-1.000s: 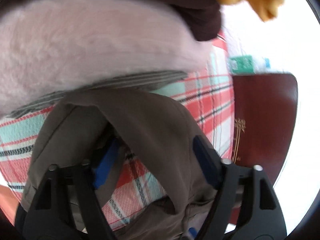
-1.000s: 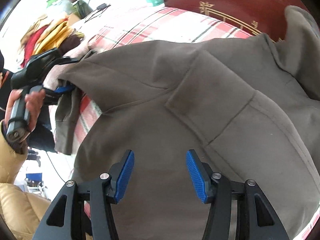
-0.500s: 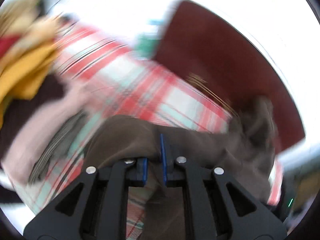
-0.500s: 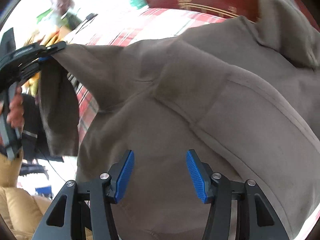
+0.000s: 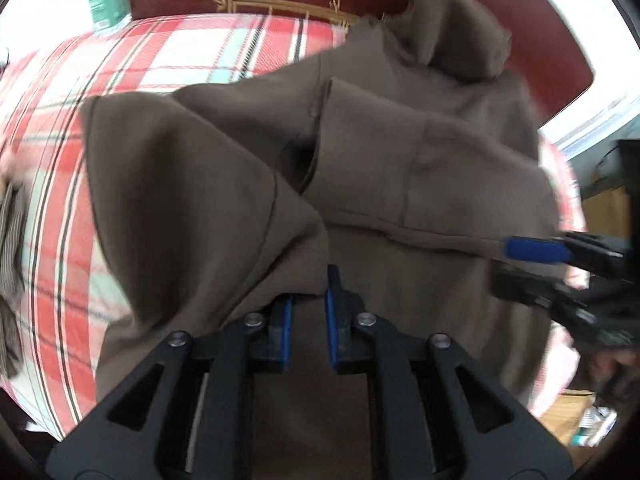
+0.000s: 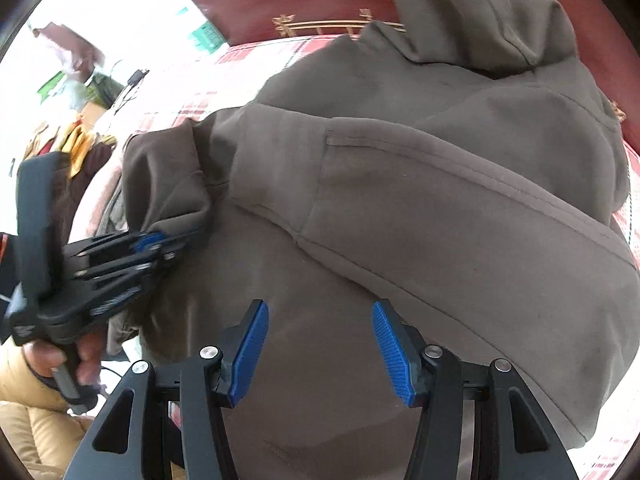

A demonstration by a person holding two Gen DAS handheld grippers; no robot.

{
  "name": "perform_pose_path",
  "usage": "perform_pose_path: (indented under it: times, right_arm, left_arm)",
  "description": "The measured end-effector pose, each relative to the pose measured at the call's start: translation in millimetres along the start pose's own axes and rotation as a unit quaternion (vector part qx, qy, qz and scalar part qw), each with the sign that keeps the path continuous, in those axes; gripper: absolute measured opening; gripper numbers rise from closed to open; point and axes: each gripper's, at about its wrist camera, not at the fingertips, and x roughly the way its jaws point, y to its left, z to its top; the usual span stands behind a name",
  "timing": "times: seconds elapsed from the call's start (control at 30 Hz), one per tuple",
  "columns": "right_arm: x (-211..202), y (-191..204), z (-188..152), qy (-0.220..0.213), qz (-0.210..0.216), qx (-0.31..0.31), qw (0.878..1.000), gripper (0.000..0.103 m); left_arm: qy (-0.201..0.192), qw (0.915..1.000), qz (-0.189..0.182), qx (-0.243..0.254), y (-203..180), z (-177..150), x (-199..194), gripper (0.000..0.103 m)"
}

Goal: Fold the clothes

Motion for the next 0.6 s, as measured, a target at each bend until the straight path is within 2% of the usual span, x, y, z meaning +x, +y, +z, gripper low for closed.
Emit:
perform_pose_path:
  times: [0.07, 0.1, 0.13, 0.17, 0.33, 0.43, 0.53, 0.6]
  right_arm:
    - [0, 13, 3, 0.0, 0.003, -0.024, 1.0, 0.056]
    - [0, 22, 4, -0.001, 0.004, -0.041, 0.999, 0.056]
    - [1, 30, 6, -0.003, 0.006, -0.057, 0.998, 0.056]
    - [0, 42, 8, -0.005, 0.007, -0.077, 0.997, 0.056]
    - [-7, 105, 18, -0.029, 0.026, -0.18, 0.983, 0.056]
    - [-12, 151, 21, -0.043, 0.038, -0.261, 0.964, 0.056]
    - [2, 203, 9, -0.035, 0.035, -0.365, 0.93, 0.055]
    - [21, 236, -13, -0.022, 0.019, -0.451, 0.892, 0.056]
  left_arm:
    - [-0.016, 0.9994, -0.028, -0.016, 15, -11, -32, 0.037]
    - [-0.029, 0.9988, -0.032, -0.024, 24, -18, -49, 0.055]
    - [-0.045, 0.998, -0.032, -0.032, 35, -23, -65, 0.068]
    - [-0.06, 0.9969, -0.033, -0.04, 46, -29, -81, 0.071]
    - [-0.082, 0.9919, 0.001, -0.097, 94, -53, -110, 0.073]
    - [-0.069, 0.9836, 0.013, -0.166, 127, -71, -101, 0.073]
    - [-0.054, 0.9704, 0.016, -0.235, 160, -93, -92, 0.072]
    - [-0.048, 0.9632, 0.021, -0.264, 174, -108, -91, 0.072]
